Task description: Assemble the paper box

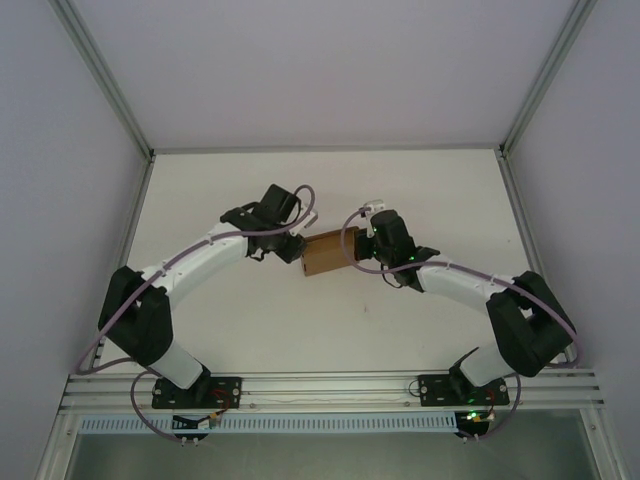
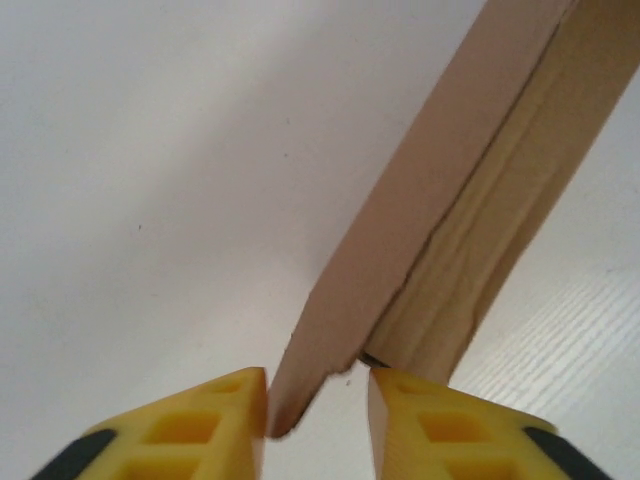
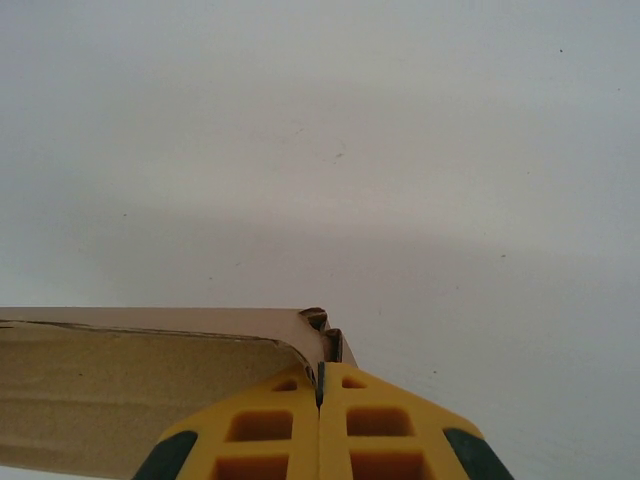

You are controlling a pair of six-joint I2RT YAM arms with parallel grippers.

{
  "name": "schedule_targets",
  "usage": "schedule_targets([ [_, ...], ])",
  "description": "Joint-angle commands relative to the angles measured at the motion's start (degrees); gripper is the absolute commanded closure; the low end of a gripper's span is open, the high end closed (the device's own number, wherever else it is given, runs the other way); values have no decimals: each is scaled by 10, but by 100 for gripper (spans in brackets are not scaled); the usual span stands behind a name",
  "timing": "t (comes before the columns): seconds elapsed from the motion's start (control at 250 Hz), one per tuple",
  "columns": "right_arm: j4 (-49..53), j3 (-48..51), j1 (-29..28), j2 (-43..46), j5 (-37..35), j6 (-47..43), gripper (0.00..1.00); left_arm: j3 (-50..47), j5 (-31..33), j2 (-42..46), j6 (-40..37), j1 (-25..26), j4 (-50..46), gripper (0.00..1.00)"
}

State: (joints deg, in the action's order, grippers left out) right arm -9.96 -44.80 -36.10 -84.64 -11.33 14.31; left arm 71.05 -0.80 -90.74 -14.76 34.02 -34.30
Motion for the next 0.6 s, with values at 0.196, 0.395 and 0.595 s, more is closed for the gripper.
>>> schedule_targets([
  [0.196,122,6,-9,-26,9,2,100,15,-2,-10,23,0,-3,92],
  [0.395,137,-4,-18,-24,-25,10,100,19,-11,-10,74,0,-2,96],
  [0.595,206,-29,-48,-29,-119,105,100,18,24,-23,279,7,1,100],
])
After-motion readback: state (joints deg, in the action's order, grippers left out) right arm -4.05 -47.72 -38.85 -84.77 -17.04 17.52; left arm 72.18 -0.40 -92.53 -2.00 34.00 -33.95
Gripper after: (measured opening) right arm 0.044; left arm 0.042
